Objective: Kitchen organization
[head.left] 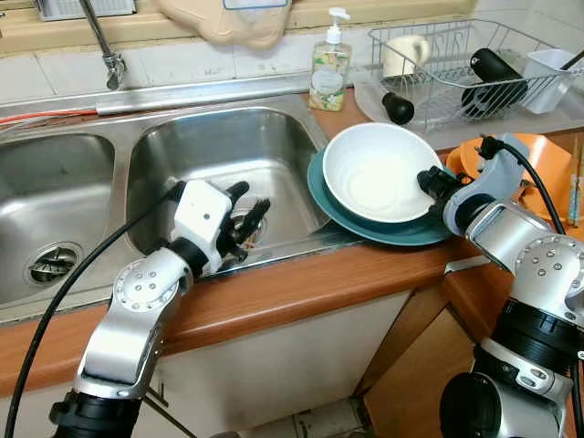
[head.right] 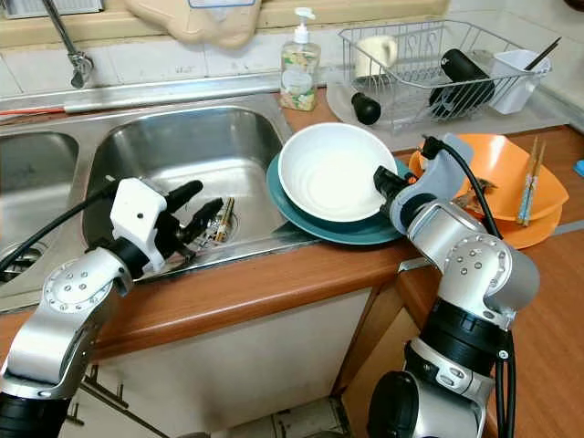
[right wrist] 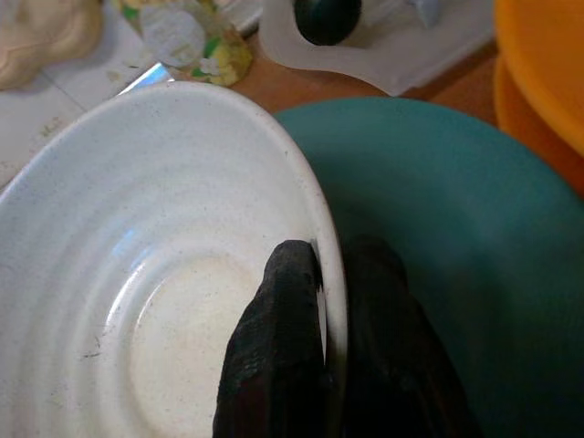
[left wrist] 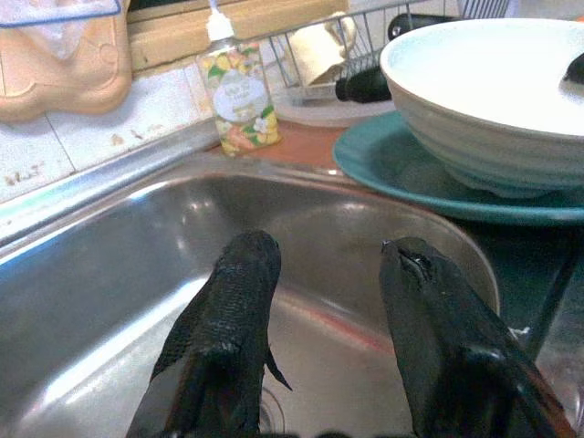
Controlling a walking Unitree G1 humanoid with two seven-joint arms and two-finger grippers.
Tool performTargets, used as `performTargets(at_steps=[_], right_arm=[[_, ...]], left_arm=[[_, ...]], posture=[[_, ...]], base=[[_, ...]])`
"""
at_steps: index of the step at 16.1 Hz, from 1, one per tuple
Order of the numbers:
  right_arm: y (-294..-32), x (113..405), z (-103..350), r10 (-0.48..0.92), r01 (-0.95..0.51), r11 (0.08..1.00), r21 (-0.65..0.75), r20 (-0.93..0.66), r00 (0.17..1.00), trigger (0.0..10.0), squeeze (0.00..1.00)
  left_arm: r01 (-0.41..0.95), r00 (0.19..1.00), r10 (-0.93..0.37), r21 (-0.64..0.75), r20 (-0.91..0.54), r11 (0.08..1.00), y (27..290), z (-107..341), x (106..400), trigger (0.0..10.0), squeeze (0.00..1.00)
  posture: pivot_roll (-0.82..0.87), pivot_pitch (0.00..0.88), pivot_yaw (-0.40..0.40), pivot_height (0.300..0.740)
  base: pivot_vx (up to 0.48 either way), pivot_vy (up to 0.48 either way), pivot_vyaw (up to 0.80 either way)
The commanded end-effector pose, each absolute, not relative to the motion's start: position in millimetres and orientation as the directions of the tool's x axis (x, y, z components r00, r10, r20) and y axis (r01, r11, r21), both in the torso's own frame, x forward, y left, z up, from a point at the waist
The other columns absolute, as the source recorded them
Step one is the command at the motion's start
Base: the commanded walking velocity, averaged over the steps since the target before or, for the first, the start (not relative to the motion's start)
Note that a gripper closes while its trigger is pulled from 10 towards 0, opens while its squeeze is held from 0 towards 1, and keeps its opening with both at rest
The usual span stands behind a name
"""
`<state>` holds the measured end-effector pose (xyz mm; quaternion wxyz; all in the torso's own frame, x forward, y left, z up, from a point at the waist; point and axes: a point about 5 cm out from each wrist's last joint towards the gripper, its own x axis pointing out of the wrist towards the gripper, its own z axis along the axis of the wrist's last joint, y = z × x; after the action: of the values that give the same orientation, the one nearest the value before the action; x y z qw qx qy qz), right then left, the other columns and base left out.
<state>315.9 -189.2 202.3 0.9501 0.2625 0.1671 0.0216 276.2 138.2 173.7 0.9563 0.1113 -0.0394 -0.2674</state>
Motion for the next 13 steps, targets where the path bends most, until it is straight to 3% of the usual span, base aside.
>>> performTargets(at_steps=[1, 2, 3, 4, 6, 7, 8, 10, 13], right_arm=[[-183, 321, 222, 0.150, -0.024, 0.864, 0.504, -0.212, 0.966, 0.0, 0.00], [-182, 322, 234, 0.147, -0.062, 0.865, 0.497, -0.133, 0.980, 0.0, 0.00], [-181, 323, 244, 0.147, -0.098, 0.880, 0.464, -0.071, 0.987, 0.0, 0.00], [-179, 323, 249, 0.157, -0.125, 0.895, 0.429, -0.042, 0.987, 0.0, 0.00], [-170, 322, 263, 0.193, -0.199, 0.946, 0.255, 0.047, 0.980, 0.1, 0.00], [-167, 321, 268, 0.206, -0.217, 0.959, 0.183, 0.077, 0.975, 0.4, 0.00], [-165, 321, 271, 0.216, -0.227, 0.968, 0.105, 0.103, 0.971, 0.8, 0.00], [-158, 320, 273, 0.241, -0.240, 0.970, -0.029, 0.136, 0.961, 0.0, 0.00], [-141, 312, 272, 0.352, -0.326, 0.932, -0.160, 0.173, 0.920, 0.0, 0.00]], left_arm=[[0.489, 0.861, -0.508, 0.210, 0.042, 0.847, 140, 181, 279, 10.0, 0.00], [0.485, 0.864, -0.499, 0.162, 0.064, 0.860, 139, 185, 282, 10.0, 0.00], [0.492, 0.860, -0.502, 0.111, 0.090, 0.864, 138, 188, 284, 10.0, 0.69], [0.502, 0.856, -0.508, 0.083, 0.100, 0.861, 137, 191, 285, 10.0, 1.00], [0.516, 0.845, -0.514, 0.026, 0.148, 0.856, 133, 200, 289, 10.0, 1.00], [0.541, 0.829, -0.529, -0.022, 0.181, 0.840, 131, 206, 290, 10.0, 0.56], [0.574, 0.808, -0.550, -0.069, 0.210, 0.816, 128, 210, 290, 10.0, 0.00], [0.604, 0.789, -0.561, -0.145, 0.250, 0.784, 125, 216, 291, 10.0, 0.00], [0.632, 0.772, -0.587, -0.193, 0.246, 0.750, 123, 215, 291, 10.0, 0.00]], posture=[[-0.01, 0.000, 0.014, 0.740], [-0.01, 0.000, 0.014, 0.740], [-0.01, 0.000, 0.013, 0.740], [-0.02, 0.000, 0.014, 0.740], [-0.02, 0.000, 0.018, 0.740], [-0.02, 0.000, 0.019, 0.740], [-0.02, 0.000, 0.019, 0.740], [-0.02, 0.000, 0.026, 0.740], [-0.02, 0.000, 0.029, 0.740]], base=[[0.000, 0.000, 0.00], [0.000, 0.000, 0.00], [0.000, 0.000, 0.00], [0.000, 0.000, 0.00], [0.000, 0.000, 0.00], [0.000, 0.000, 0.00], [0.000, 0.000, 0.00], [0.000, 0.000, 0.00], [0.000, 0.000, 0.00]])
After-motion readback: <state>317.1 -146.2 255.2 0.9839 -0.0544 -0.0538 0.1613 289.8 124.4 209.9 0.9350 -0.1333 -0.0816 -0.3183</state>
